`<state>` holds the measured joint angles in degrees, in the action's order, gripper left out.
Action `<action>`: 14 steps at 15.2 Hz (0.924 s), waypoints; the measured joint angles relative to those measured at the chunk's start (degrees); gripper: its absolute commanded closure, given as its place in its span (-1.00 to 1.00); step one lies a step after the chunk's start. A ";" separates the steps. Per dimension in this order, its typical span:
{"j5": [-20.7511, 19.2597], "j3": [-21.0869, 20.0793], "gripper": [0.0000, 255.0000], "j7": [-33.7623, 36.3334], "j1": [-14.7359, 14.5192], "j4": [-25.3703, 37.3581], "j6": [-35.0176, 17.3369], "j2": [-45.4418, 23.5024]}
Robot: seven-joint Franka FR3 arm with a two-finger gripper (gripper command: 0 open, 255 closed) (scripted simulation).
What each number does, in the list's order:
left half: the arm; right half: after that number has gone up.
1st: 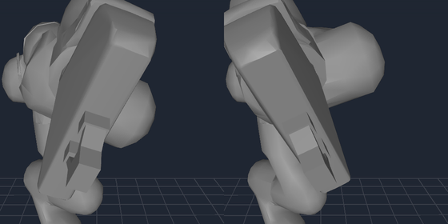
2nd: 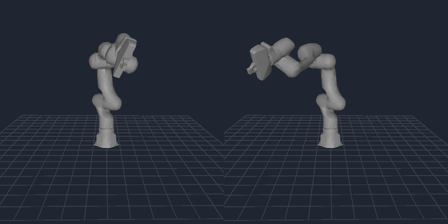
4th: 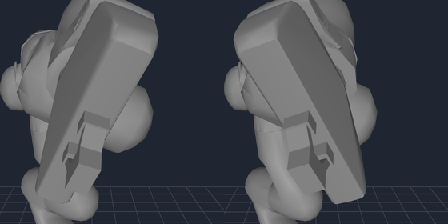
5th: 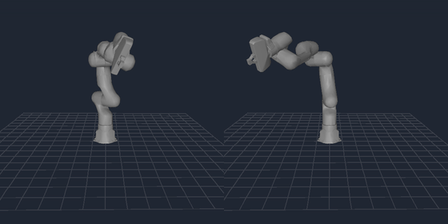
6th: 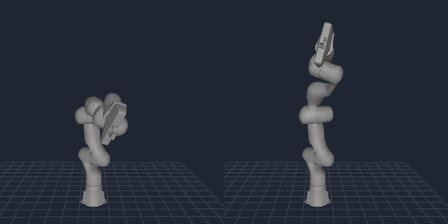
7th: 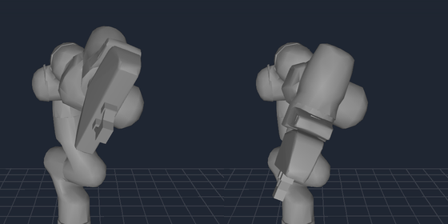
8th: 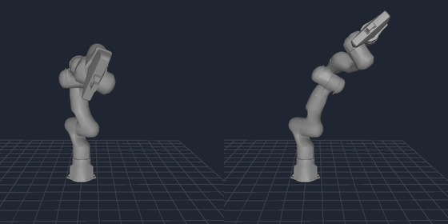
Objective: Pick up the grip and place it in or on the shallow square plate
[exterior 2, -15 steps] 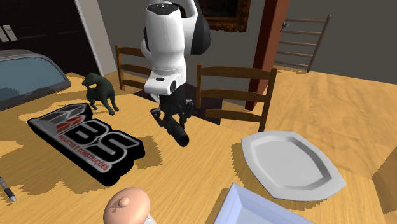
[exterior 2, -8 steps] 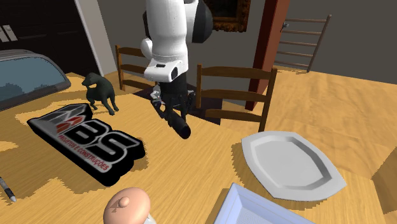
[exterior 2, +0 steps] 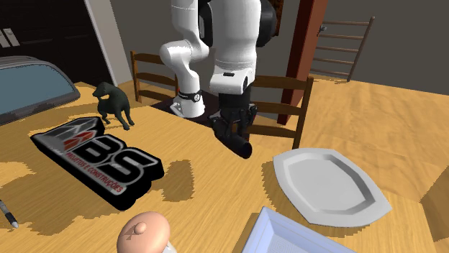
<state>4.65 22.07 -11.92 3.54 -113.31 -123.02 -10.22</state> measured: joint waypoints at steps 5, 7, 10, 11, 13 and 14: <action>1.94 -2.21 1.00 3.81 -1.83 9.50 3.13 -6.64; 2.67 -3.00 1.00 5.22 -2.35 14.34 4.93 -9.77; 3.71 -4.23 1.00 7.56 -3.13 21.60 7.06 -14.97; 3.96 -4.57 1.00 8.25 -3.33 23.92 7.94 -16.45; 4.36 -5.23 1.00 9.96 -3.75 29.97 10.72 -19.74; 4.80 -5.64 1.00 10.65 -3.63 33.98 11.96 -22.42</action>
<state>9.46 16.43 -1.28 -0.08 -79.32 -111.06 -32.64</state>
